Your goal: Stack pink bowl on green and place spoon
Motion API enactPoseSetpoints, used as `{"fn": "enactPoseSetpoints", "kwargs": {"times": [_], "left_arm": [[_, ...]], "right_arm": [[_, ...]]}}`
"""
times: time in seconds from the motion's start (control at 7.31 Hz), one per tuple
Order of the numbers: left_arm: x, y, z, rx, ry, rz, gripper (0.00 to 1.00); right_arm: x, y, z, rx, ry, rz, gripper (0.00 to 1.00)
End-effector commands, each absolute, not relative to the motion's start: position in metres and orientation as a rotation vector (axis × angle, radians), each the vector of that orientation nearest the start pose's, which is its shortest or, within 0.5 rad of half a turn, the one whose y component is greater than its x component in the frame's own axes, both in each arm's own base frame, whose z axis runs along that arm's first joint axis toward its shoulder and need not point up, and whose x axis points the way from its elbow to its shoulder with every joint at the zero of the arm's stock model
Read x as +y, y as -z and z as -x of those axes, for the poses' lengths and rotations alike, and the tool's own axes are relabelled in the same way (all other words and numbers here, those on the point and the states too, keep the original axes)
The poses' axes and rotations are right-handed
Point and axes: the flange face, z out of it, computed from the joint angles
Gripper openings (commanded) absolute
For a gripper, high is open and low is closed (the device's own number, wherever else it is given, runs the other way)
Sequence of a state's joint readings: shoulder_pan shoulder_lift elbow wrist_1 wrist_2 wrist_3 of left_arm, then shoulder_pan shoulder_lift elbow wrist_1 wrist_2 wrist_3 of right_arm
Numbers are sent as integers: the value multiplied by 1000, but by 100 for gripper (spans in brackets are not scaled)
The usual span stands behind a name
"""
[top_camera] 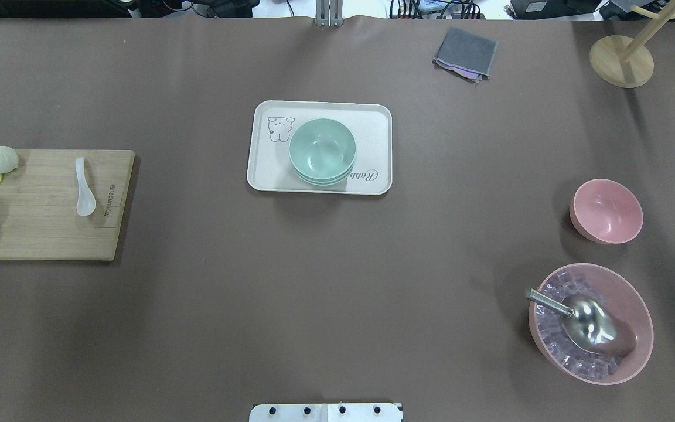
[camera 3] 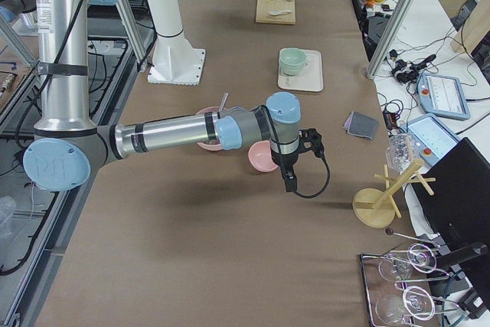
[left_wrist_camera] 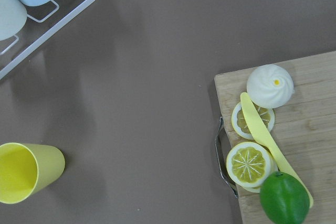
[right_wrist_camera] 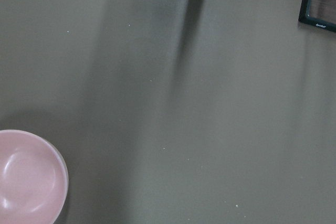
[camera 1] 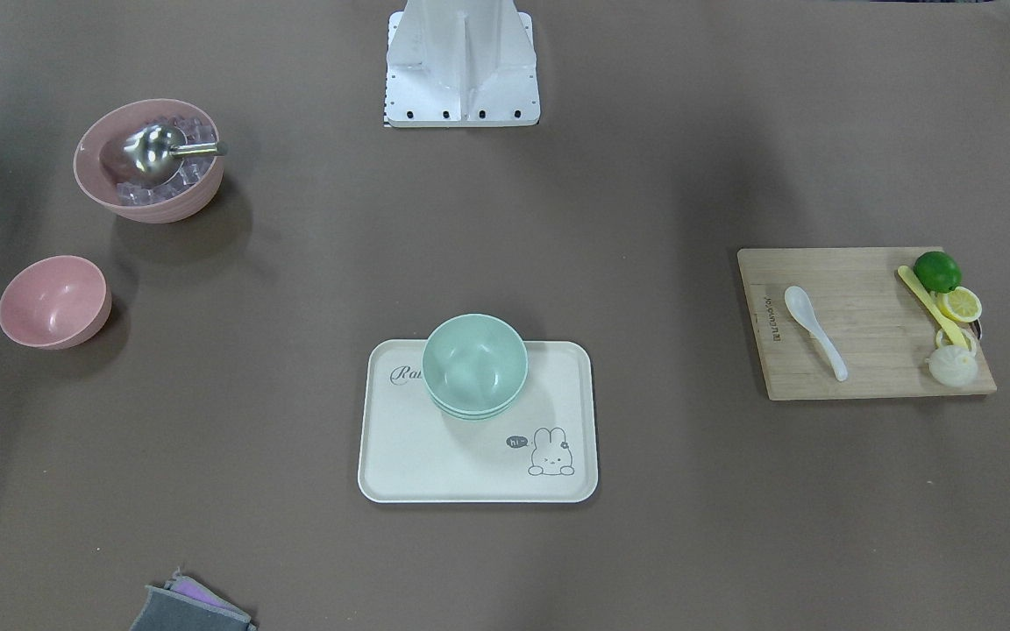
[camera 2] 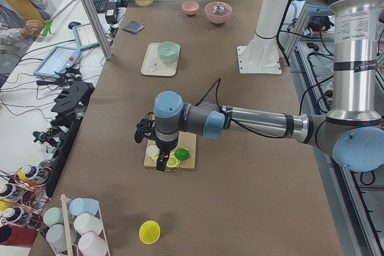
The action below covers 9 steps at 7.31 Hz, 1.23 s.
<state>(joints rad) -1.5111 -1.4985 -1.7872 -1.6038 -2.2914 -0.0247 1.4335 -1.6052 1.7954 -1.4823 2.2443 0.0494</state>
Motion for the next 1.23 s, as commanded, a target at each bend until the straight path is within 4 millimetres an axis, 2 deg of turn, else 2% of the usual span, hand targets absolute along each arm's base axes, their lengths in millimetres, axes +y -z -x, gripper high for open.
{"fn": "enactPoseSetpoints", "kwargs": {"times": [0.0,0.41,0.55,0.68,0.82,1.09], "left_arm": [[-465,-581,38,752,-138,-141,98],[-457,-608,39,751,-133,-107,99],[-455,-603,39,754,-132,-113,99],[-438,-621,40,759,-116,-76,99],[-430,-625,40,760,-117,-83,99],[-426,-621,38,764,-132,-119,99]], "right_arm": [[-491,-561,-1,-720,177,-188,100],[-485,-562,1,-766,181,-182,100],[-479,-572,1,-785,180,-161,100],[-472,-578,0,-786,182,-162,100],[-469,-578,0,-787,178,-163,100],[-469,-571,6,-855,190,-160,100]]}}
